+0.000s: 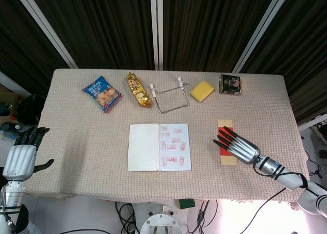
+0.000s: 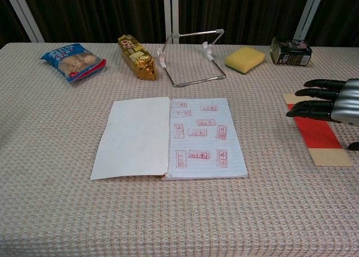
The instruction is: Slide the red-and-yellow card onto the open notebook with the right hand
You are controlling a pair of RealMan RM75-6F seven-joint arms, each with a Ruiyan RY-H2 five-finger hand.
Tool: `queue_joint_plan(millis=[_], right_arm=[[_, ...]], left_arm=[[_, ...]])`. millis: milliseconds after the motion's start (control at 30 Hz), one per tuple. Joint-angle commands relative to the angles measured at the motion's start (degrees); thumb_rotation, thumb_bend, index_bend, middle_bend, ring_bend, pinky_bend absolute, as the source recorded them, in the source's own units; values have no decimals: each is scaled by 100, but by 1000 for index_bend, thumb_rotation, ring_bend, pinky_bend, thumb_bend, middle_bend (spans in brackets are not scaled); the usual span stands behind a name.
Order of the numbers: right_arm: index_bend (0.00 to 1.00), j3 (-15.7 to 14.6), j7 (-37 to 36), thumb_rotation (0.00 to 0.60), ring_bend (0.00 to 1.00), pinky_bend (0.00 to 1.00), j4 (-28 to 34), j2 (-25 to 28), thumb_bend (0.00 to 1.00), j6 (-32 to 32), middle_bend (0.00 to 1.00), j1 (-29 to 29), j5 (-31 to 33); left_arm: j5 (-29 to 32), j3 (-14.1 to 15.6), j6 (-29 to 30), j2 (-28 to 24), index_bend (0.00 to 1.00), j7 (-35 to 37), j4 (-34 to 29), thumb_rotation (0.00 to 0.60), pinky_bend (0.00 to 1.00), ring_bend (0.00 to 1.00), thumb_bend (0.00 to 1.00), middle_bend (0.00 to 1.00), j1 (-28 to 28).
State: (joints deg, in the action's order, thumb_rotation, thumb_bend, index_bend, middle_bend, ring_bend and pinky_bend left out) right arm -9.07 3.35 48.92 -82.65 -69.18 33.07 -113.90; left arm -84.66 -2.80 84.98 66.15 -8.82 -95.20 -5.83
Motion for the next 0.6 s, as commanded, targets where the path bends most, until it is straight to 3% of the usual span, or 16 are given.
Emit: queue_joint_plan(millis=[33,200,600], right_arm=[[103,-88,-105,600,0,4,-177,-88,155,-28,84,84,-39],[141,-148,-227,600,0,0,-343,-156,209,-34,84,159,-2],[145,-315,-166,600,0,0,-305,-108,216,167,84,275,99]], left_arm=[[28,-2,-24,-2,170,-5,-2,600,162,95,0,154,-5],[44,3,-12,-18,170,-5,-12,600,162,95,0,154,12],[81,19,-78,4,170,52,-5,600,162,95,0,154,5]])
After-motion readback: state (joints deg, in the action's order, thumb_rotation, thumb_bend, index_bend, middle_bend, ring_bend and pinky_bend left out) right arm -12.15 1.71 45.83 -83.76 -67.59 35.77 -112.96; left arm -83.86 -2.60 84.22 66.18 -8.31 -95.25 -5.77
